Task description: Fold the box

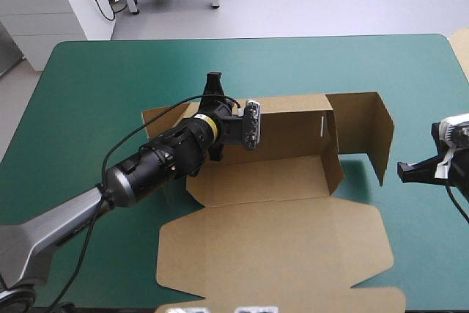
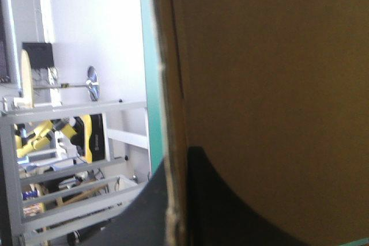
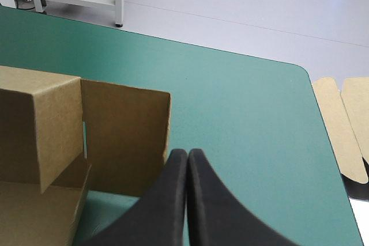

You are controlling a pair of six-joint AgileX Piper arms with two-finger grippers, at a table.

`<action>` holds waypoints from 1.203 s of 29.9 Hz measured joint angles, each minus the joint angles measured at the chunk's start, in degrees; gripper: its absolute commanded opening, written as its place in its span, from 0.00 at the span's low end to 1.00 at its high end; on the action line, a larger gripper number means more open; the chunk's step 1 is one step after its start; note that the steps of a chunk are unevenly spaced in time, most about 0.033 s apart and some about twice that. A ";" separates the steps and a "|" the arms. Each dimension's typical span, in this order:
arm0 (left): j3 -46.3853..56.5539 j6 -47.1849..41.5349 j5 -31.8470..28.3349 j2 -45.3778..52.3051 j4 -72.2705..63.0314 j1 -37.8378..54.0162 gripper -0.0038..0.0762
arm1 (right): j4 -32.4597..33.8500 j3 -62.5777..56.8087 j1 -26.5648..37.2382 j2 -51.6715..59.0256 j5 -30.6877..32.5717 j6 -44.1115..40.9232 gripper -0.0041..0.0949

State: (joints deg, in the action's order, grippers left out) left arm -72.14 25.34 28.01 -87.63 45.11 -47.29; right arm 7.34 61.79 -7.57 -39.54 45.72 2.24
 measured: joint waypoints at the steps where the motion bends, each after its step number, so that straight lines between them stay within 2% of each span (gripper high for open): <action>1: 1.33 -0.91 -1.57 0.88 1.37 -0.14 0.04 | 0.00 0.00 0.00 0.00 0.00 0.00 0.02; 4: 3.94 -5.49 -4.16 2.32 7.03 -0.34 0.04 | -0.59 0.00 0.00 -0.13 -0.05 -0.05 0.02; 15: 7.34 -19.51 -3.80 2.52 21.23 -0.34 0.04 | -5.08 1.67 0.00 -7.53 -0.17 -0.05 0.02; 23: 10.17 -39.27 -0.37 2.52 36.59 -0.34 0.04 | -6.64 10.85 0.00 -17.78 1.17 0.25 0.02; 29: 10.63 -42.62 0.41 2.52 39.86 -0.34 0.04 | -12.30 18.90 0.00 -26.80 4.23 3.69 0.02; 36: 14.20 -47.84 0.38 2.52 46.40 -0.34 0.04 | -13.16 28.79 0.00 -37.17 8.62 4.35 0.02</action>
State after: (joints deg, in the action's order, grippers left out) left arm -57.93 -22.51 28.39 -85.11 91.50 -47.64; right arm -5.82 90.59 -7.57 -76.71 54.34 6.59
